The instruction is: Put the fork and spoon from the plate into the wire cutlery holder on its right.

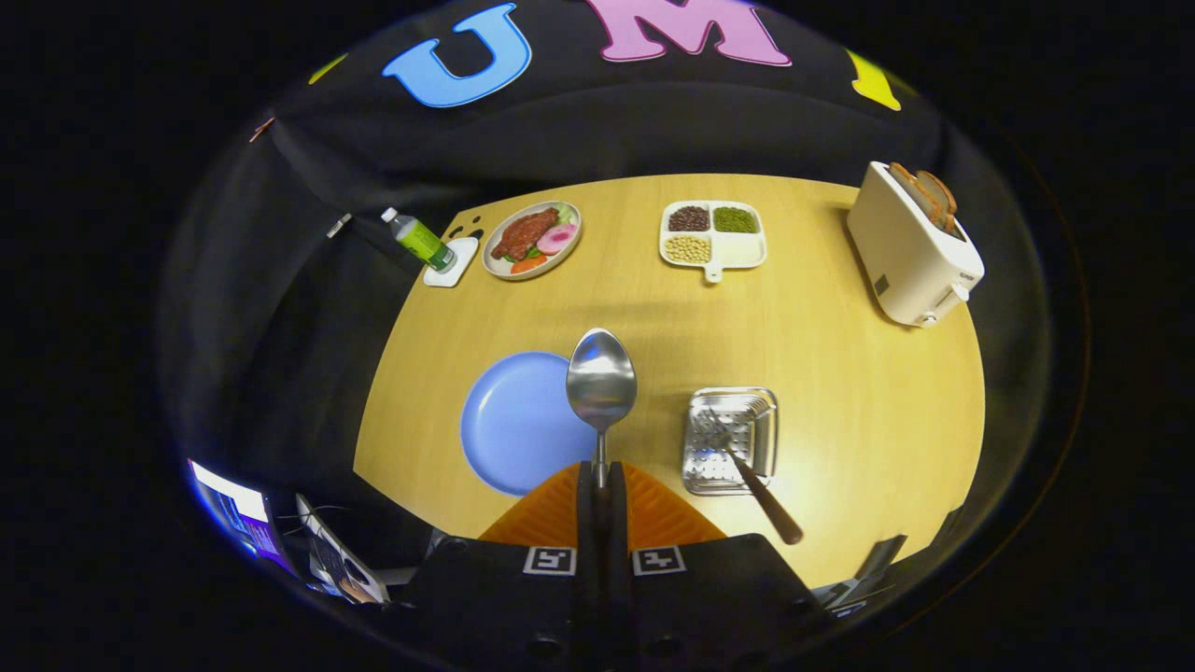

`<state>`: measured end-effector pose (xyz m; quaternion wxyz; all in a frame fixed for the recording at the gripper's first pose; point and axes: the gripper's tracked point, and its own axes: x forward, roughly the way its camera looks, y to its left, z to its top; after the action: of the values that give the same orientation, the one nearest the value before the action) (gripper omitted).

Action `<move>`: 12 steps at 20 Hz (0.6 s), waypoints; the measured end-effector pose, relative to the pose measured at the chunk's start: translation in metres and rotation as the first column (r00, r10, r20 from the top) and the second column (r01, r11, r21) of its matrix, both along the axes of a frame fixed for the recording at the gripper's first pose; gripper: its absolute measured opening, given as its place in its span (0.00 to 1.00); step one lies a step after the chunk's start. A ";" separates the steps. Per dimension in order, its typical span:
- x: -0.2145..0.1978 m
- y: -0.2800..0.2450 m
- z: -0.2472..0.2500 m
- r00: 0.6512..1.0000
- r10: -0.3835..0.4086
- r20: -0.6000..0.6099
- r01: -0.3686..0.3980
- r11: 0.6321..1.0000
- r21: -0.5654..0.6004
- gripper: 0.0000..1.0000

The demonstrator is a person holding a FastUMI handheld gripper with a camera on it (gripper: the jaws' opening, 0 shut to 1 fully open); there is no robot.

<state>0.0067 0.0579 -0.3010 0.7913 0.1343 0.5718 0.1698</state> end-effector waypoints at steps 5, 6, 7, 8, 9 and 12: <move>-0.016 -0.052 -0.017 0.987 0.094 -0.132 -0.104 0.992 -0.074 0.07; -0.020 -0.059 -0.023 0.976 0.126 -0.179 -0.144 0.986 -0.088 0.07; -0.023 -0.062 -0.030 0.962 0.157 -0.224 -0.183 0.978 -0.099 0.07; -0.027 -0.064 -0.038 0.944 0.187 -0.272 -0.222 0.969 -0.106 0.07; -0.028 -0.063 -0.044 0.922 0.220 -0.319 -0.265 0.959 -0.105 0.08; -0.030 -0.053 -0.060 0.857 0.280 -0.432 -0.350 0.932 -0.092 0.07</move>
<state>-0.0232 0.0048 -0.3608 0.6226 0.0047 0.7520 0.2165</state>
